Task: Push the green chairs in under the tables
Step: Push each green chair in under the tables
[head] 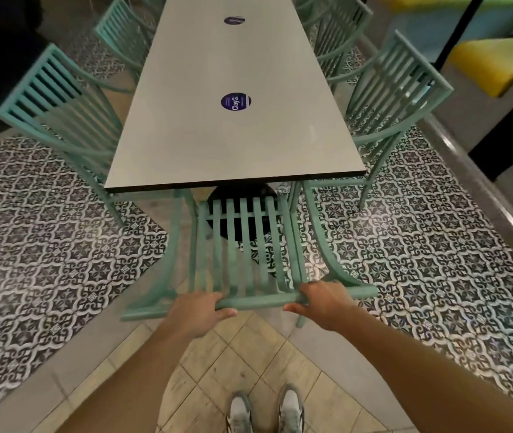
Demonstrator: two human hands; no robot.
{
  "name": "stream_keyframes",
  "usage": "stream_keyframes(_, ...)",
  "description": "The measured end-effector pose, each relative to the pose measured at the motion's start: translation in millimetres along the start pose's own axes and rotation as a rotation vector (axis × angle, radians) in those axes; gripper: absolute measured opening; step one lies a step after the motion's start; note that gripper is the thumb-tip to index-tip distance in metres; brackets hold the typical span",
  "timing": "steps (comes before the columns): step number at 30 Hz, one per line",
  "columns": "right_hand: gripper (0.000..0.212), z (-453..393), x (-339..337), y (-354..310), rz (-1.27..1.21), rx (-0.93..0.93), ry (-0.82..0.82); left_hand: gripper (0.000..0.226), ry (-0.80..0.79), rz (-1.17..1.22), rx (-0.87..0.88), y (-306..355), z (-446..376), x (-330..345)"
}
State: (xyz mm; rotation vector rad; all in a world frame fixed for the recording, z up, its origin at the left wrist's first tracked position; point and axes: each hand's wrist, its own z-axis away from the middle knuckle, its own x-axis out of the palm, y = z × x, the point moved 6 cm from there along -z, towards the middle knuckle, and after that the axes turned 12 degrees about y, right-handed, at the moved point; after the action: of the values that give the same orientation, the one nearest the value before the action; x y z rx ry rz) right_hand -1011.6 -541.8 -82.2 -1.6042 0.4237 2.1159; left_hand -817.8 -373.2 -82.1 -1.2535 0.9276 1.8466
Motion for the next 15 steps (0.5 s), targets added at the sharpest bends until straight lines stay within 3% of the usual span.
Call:
stream_keyframes(4, 0.085, 29, 7, -9, -0.011, -0.003, 0.021, 0.057, -0.002, -0.022, 0.004, 9, 29, 7)
stream_keyframes(11, 0.073, 72, 7, -20, -0.034, 0.025, -0.009, 0.058, 0.002, 0.011, 0.007, 19, 67, 18)
stream_keyframes(15, 0.083, 88, 13, -25, -0.045, 0.023, 0.003, 0.061, -0.007, -0.002, 0.009, 24, 86, 23)
